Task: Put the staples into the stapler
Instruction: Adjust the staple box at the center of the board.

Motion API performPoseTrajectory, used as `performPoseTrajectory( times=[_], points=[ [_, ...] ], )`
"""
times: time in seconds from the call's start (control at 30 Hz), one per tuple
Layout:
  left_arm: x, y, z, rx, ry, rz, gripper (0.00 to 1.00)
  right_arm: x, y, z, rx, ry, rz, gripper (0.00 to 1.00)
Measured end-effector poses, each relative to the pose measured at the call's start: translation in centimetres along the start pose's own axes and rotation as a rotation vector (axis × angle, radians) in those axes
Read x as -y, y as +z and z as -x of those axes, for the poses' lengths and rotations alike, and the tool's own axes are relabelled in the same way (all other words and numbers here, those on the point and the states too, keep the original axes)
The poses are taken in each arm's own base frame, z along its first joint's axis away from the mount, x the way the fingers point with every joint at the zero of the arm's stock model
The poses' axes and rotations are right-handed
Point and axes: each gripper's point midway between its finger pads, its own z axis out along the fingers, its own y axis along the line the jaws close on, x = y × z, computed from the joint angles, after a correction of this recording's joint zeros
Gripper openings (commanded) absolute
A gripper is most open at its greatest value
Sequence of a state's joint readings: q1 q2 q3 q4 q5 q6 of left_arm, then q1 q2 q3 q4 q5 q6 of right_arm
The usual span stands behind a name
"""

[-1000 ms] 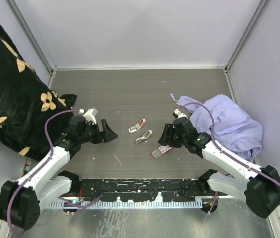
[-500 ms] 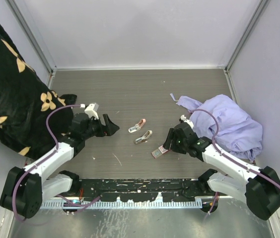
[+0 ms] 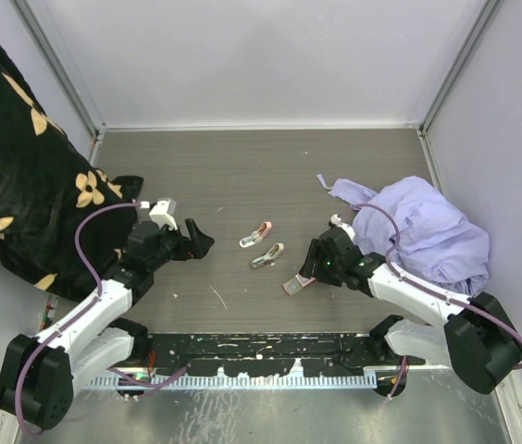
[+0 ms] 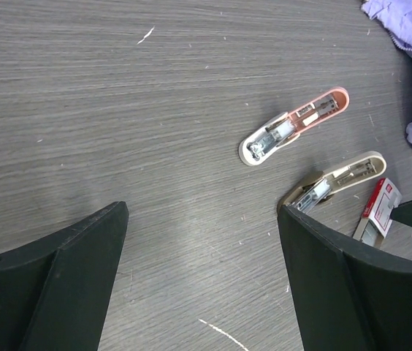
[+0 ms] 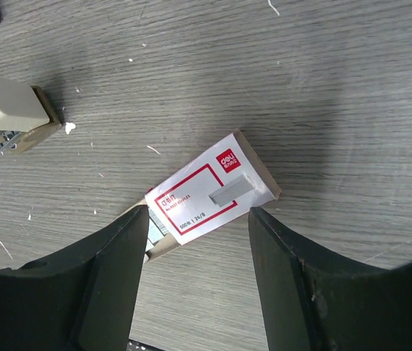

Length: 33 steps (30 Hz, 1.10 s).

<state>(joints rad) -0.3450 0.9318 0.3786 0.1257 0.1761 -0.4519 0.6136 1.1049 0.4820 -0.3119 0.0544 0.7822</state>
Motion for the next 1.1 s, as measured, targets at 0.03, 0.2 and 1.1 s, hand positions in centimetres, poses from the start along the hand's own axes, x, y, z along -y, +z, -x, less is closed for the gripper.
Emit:
performPoseTrajectory(
  times=[0.03,0.2,1.1],
  points=[
    [-0.1,0.0,-0.1,-0.002,-0.001,0.005,0.86,0.0,0.1,0.0,-0.002,-0.001,0.000,0.63],
    [-0.4,-0.1,-0.3,0.000,-0.003,0.018,0.86,-0.4,0.8,0.0,-0.006,-0.024,0.007,0.62],
    [-2.2,-1.3,-0.5,0.055,0.004,0.097,0.87,-4.1,-0.4,1.6,0.066,-0.248,-0.043,0.50]
  ],
)
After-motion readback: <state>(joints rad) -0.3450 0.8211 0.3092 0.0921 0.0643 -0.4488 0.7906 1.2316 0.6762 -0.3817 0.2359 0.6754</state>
